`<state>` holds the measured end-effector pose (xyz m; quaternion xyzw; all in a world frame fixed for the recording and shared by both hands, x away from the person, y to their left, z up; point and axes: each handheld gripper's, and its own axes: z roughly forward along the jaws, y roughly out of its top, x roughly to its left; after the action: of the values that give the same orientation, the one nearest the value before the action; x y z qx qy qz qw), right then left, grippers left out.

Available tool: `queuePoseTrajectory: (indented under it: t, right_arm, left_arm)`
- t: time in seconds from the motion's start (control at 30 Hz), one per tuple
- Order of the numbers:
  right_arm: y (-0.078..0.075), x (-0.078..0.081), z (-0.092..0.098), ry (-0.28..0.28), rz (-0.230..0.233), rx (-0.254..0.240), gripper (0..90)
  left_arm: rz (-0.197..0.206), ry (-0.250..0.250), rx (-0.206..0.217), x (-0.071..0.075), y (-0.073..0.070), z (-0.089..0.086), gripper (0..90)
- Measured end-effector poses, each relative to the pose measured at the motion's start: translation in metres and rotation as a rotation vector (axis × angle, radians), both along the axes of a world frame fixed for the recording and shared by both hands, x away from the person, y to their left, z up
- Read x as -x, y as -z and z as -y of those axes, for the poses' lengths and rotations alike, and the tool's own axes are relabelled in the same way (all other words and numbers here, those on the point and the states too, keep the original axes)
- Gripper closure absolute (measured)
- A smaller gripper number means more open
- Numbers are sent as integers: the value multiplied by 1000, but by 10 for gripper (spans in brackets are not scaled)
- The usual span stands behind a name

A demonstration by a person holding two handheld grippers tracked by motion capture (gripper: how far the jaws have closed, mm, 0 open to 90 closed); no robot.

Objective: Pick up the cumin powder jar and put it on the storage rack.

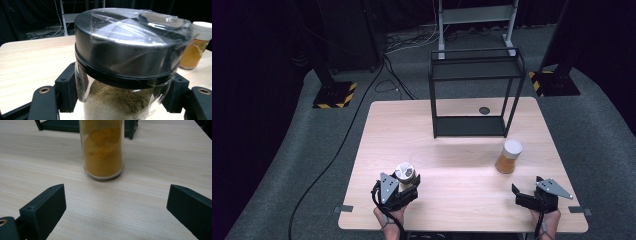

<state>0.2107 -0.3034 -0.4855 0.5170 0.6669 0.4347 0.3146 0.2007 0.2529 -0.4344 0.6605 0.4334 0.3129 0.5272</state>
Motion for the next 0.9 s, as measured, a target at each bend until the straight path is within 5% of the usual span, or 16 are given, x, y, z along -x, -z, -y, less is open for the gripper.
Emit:
queuePoseTrajectory:
  t: [0.27,0.9]
  right_arm:
    - [0,0,0,2,0,1,11]
    - [1,1,0,5,4,-4,12]
  left_arm:
    - [-7,23,-35,-12,-6,6,289]
    - [13,64,-38,-32,-25,18,290]
